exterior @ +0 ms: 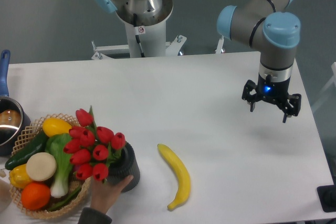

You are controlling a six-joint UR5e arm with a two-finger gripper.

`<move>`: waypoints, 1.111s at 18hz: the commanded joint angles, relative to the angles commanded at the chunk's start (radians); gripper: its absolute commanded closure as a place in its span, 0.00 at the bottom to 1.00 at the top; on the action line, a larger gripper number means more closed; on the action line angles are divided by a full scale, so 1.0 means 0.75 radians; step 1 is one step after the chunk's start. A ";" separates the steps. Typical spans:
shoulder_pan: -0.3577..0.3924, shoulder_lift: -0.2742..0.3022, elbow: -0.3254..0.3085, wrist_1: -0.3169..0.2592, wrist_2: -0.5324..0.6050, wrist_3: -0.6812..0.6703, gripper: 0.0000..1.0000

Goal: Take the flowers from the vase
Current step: 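Move the open gripper toward the red tulip stems above the grey vase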

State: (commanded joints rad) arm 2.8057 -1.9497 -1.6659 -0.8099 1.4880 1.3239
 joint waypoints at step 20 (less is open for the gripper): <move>-0.296 0.131 -0.100 0.041 -0.628 -0.194 0.00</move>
State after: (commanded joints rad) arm 2.5833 -1.8515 -1.7411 -0.7793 1.0173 1.1781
